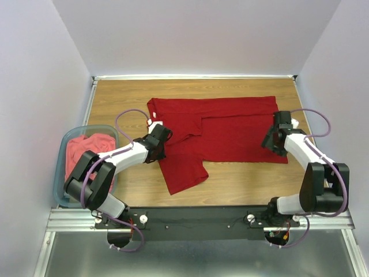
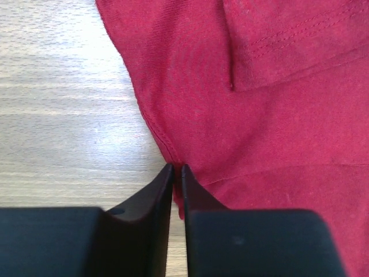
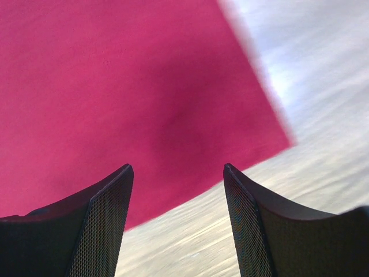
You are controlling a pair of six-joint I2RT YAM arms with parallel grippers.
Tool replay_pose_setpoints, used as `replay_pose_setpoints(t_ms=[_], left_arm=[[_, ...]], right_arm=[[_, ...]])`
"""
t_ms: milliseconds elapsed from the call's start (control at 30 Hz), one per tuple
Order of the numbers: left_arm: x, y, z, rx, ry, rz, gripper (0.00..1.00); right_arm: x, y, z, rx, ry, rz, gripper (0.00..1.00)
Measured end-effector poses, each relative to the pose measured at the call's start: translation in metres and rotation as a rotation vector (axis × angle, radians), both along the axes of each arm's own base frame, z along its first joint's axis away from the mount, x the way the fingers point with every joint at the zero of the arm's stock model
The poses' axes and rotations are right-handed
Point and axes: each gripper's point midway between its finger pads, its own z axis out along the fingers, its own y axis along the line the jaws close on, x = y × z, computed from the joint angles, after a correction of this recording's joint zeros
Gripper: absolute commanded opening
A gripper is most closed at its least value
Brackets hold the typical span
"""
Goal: Fold and stack the t-shirts
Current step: Fold the tshirt
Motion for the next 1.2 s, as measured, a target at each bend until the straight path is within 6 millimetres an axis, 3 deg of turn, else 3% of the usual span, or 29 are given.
replay_pose_setpoints(t_ms=[100, 300, 600, 933, 1133, 1200], left_arm=[[0.000, -0.002, 0.000, -0.002, -0.001, -0.008, 0.01], [-0.001, -0.003, 0.000, 0.007, -0.001, -0.024, 0.00], [-0.003, -0.001, 0.000, 0.017, 0.002, -0.036, 0.00], [-0.004, 0.000, 0.001, 0.024, 0.004, -0.046, 0.00], [-0.004, 0.000, 0.003, 0.025, 0.004, -0.047, 0.00], [-0.004, 0.000, 0.005, 0.022, -0.002, -0.047, 0.00]], right_arm=[[-0.007, -0.028, -0.007, 0.010, 0.019, -0.115, 0.70], [-0.021, -0.062, -0.013, 0.028, 0.030, -0.269, 0.66], [-0.032, -0.066, -0.036, 0.094, 0.092, -0.320, 0.55], [-0.030, -0.075, -0.038, 0.137, 0.064, -0.352, 0.45], [-0.032, -0.081, -0.038, 0.155, 0.058, -0.375, 0.27], [-0.032, -0.082, -0.038, 0.157, 0.053, -0.377, 0.16]])
